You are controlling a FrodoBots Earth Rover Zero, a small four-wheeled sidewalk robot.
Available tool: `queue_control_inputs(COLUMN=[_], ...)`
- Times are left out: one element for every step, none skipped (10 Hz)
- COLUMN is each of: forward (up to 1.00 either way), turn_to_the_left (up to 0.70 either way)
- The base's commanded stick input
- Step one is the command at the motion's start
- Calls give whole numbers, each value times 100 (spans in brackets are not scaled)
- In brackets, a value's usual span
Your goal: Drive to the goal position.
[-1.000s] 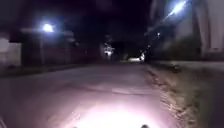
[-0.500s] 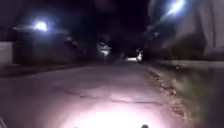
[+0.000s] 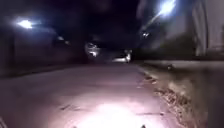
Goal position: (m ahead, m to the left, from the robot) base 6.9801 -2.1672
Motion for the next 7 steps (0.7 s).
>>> queue_control_inputs(forward=[70,70,70,70,70,70,70], turn_to_the_left=[-7,-32,-5,-26,-34,-20,0])
